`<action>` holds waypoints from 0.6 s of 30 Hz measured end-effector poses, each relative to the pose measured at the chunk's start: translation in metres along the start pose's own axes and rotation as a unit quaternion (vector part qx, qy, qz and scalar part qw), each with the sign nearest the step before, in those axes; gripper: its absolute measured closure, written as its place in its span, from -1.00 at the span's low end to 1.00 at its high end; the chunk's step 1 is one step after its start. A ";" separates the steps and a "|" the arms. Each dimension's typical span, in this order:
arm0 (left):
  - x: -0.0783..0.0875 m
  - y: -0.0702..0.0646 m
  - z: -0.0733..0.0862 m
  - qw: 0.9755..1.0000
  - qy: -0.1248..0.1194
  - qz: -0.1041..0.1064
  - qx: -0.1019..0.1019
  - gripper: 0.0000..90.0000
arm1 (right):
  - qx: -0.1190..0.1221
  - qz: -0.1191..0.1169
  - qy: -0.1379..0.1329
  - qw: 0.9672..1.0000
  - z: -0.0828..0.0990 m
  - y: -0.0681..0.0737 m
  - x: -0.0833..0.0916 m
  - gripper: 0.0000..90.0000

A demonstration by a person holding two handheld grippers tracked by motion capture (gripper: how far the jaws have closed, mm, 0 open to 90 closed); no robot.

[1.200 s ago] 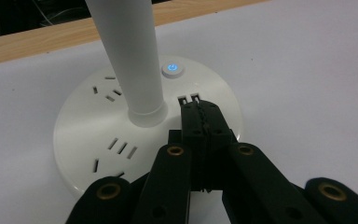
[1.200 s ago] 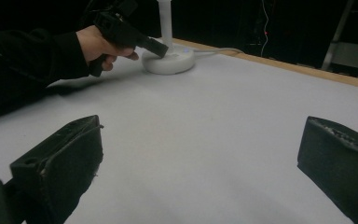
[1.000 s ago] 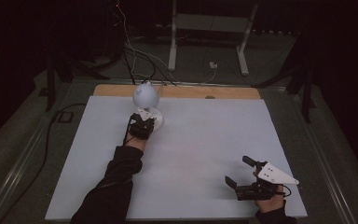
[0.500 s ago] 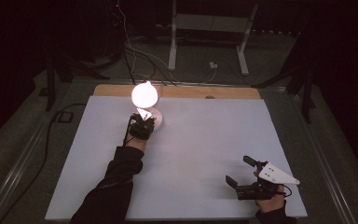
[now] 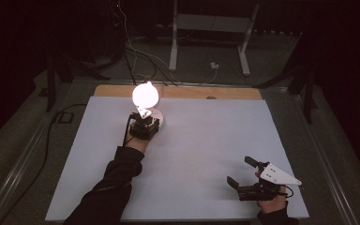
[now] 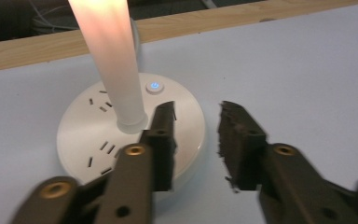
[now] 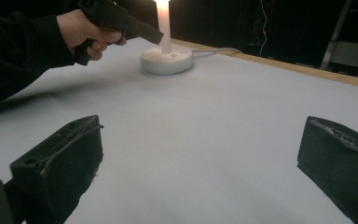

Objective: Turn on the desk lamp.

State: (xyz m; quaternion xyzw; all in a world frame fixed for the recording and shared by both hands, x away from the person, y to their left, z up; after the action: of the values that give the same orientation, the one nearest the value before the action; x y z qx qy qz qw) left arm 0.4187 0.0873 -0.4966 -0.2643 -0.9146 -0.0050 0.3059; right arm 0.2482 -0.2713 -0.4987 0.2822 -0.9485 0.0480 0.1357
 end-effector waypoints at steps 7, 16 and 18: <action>0.006 -0.007 -0.004 1.000 0.012 0.022 0.008 0.02 | 0.000 0.001 0.001 1.000 0.000 0.000 0.000 -1.00; 0.016 -0.009 -0.005 0.997 0.033 0.069 0.007 -0.64 | 0.001 0.004 -0.003 1.000 0.000 0.000 0.001 -1.00; 0.019 -0.009 -0.006 0.997 0.032 0.077 0.009 -0.70 | -0.001 0.005 -0.004 1.000 0.000 -0.001 0.001 -1.00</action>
State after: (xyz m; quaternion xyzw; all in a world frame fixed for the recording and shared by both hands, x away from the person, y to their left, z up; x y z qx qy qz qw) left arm 0.4049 0.0880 -0.4793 -0.3305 -0.8816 0.0182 0.3366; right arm 0.2478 -0.2722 -0.4981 0.2773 -0.9505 0.0470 0.1324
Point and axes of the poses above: each handheld gripper's, and its own axes: x roughly backward along the jaws, z roughly out of its underside, y roughly to its left, the point moved 3 cm from there along -x, roughly forward along the jaws, and after that the axes turned 11 degrees about z, right-handed, at the moved point
